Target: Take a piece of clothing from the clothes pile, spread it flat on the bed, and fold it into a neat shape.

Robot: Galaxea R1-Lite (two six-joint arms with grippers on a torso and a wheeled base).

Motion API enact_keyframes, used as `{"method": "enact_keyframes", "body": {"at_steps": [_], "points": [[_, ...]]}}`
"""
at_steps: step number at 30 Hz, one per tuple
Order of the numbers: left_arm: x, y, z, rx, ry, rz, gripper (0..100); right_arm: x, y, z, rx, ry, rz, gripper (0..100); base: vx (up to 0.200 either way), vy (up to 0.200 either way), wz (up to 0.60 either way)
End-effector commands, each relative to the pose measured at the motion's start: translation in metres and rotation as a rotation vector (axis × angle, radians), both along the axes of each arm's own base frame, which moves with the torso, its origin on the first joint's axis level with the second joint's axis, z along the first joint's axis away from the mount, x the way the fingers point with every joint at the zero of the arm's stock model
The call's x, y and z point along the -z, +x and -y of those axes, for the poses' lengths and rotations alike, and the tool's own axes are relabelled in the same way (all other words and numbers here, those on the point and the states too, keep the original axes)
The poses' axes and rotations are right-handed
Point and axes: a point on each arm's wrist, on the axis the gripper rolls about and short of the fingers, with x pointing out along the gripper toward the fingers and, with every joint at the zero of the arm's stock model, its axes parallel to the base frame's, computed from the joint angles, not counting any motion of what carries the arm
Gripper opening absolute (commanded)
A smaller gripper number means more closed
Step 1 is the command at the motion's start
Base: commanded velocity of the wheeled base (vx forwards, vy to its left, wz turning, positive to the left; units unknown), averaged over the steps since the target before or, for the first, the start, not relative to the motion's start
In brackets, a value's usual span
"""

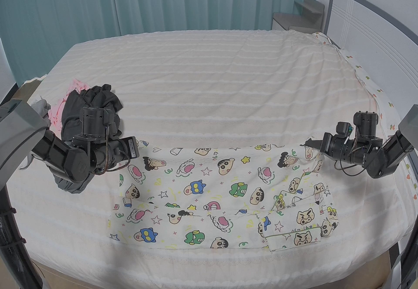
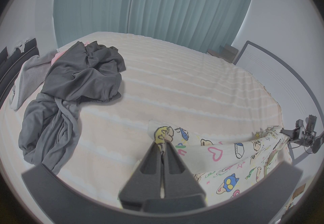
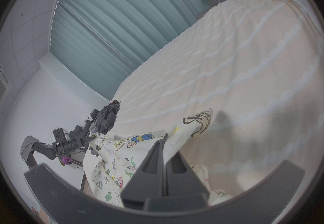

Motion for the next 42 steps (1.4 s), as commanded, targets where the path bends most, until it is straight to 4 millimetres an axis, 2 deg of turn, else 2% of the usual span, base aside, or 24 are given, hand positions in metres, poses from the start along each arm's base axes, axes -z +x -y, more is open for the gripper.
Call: {"method": "enact_keyframes", "body": {"at_steps": [1, 2, 3, 6, 14, 18, 22, 29, 35, 42], "points": [[0.000, -0.012, 0.003, 0.019, 0.007, -0.014, 0, 0.004, -0.018, 0.007, -0.019, 0.010, -0.002, 0, 0.000, 0.000, 0.00], [0.000, -0.012, 0.003, 0.019, 0.007, -0.014, 0, 0.004, -0.018, 0.007, -0.019, 0.010, -0.002, 0, 0.000, 0.000, 0.00], [0.002, -0.017, 0.004, 0.024, 0.011, -0.027, 0, 0.013, -0.029, 0.008, -0.026, 0.006, 0.003, 0, 0.000, 0.000, 0.00], [0.005, -0.023, 0.004, 0.031, 0.018, -0.045, 0, 0.020, -0.039, 0.008, -0.027, 0.005, -0.003, 0, 0.000, 0.000, 0.00], [0.020, -0.039, 0.005, 0.052, 0.037, -0.031, 0, 0.039, -0.063, 0.007, -0.051, -0.040, -0.028, 0, 0.000, 0.000, 0.00], [0.021, -0.041, 0.004, 0.051, 0.037, 0.010, 0, 0.042, -0.070, 0.003, -0.073, -0.059, -0.013, 0, 0.000, 0.000, 0.00], [0.015, -0.037, 0.005, 0.046, 0.026, 0.053, 0, 0.037, -0.064, -0.004, -0.073, -0.057, 0.044, 0, 0.000, 0.000, 0.00], [0.006, -0.020, 0.007, -0.006, 0.034, 0.112, 0, 0.024, -0.033, -0.008, 0.008, -0.049, 0.128, 0, 0.000, 0.000, 0.00], [0.000, -0.005, 0.005, -0.035, 0.034, 0.145, 0, 0.011, -0.014, -0.008, 0.022, -0.033, 0.178, 0, 0.000, 0.000, 0.00], [0.002, 0.006, 0.003, -0.047, 0.032, 0.154, 0, 0.008, -0.004, -0.008, 0.023, -0.034, 0.172, 0, 0.000, 0.000, 0.00]]}}
